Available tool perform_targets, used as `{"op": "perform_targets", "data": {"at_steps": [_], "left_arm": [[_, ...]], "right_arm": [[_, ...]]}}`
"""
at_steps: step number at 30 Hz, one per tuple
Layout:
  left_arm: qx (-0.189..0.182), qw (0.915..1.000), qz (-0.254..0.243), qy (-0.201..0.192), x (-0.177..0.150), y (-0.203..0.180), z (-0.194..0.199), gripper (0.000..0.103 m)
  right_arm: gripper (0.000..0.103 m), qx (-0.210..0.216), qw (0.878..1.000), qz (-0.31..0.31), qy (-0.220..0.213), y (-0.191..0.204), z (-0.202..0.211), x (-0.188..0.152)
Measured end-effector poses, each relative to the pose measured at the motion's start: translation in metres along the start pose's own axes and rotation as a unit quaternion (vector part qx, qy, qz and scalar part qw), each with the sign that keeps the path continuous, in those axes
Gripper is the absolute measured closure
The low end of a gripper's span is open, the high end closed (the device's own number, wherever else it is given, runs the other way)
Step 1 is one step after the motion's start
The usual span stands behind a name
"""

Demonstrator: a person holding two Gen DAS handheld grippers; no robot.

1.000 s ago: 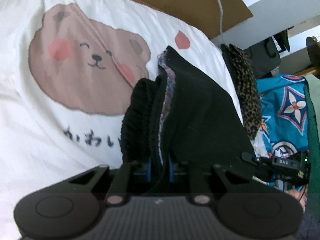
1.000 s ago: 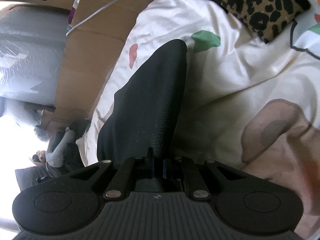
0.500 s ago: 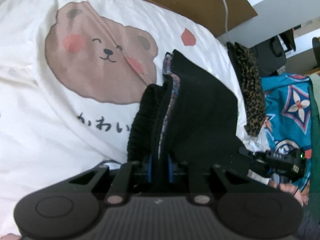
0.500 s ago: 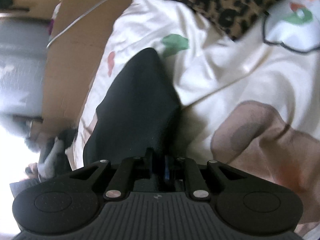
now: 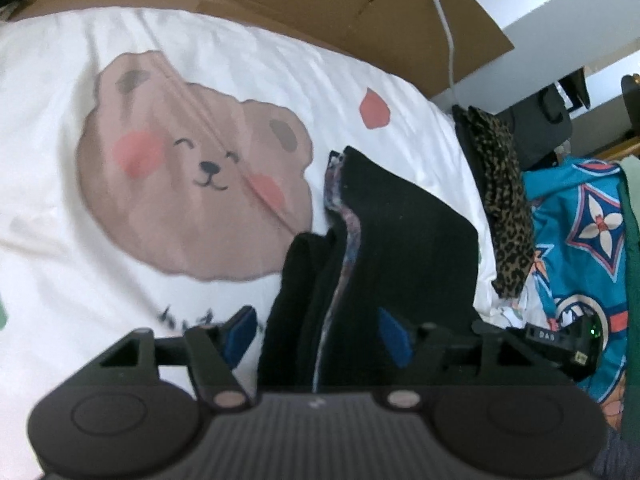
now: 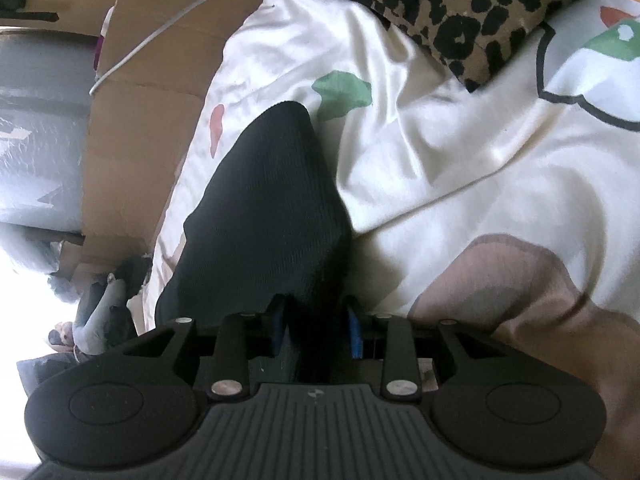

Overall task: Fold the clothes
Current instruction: 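Lift the folded shorts off the sheet with both grippers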

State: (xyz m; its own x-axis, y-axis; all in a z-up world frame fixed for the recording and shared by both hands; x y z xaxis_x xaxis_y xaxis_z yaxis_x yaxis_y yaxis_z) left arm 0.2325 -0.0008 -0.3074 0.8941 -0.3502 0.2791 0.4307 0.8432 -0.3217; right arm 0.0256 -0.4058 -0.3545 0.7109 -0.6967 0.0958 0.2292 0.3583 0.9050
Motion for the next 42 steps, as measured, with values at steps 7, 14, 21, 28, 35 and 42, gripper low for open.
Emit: {"op": "perform_targets", "data": {"at_steps": [7,14,21,28,35,42], "left_arm": [[-0.003,0.9999,-0.014,0.001,0.015,-0.016,-0.02,0.025],[0.007,0.9995,-0.026,0.016,0.022,-0.022,-0.046,0.022],[-0.007,0.9993,-0.035,0.004,0.022,-0.019,-0.058,0.024],[-0.036,0.9992,-0.014,0.006,0.023,-0.013,-0.05,0.065],[-0.03,0.9995,-0.01,0.006,0.026,-0.008,-0.046,0.032],[-0.037,0.998,-0.051,0.003,0.028,-0.013,-0.057,0.023]], "right_arm": [[0.07,0.006,1.0,0.002,-0.008,0.001,-0.006,0.009],[0.07,0.012,1.0,0.01,-0.006,0.002,-0.015,0.014],[0.075,0.03,0.999,0.02,-0.01,0.007,-0.016,0.02],[0.096,0.057,0.997,0.046,-0.017,0.027,-0.005,0.021],[0.093,0.057,0.997,0.044,-0.017,0.028,-0.003,0.021],[0.082,0.044,0.999,0.028,-0.007,0.015,-0.014,0.021]]}}
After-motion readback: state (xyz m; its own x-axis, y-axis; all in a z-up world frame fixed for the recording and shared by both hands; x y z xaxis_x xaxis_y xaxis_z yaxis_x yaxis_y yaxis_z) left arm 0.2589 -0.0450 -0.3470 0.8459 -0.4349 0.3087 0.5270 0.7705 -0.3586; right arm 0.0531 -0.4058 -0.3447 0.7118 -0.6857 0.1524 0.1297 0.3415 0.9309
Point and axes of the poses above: each gripper's, at about its wrist camera, not at the fingertips, and z roughly against the way its jaws point, y to its left, x to its top, the point moved 3 cm from there along -z, roughly the way its jaws point, and after that the axes turned 15 degrees about x, right-handed, at the moved point
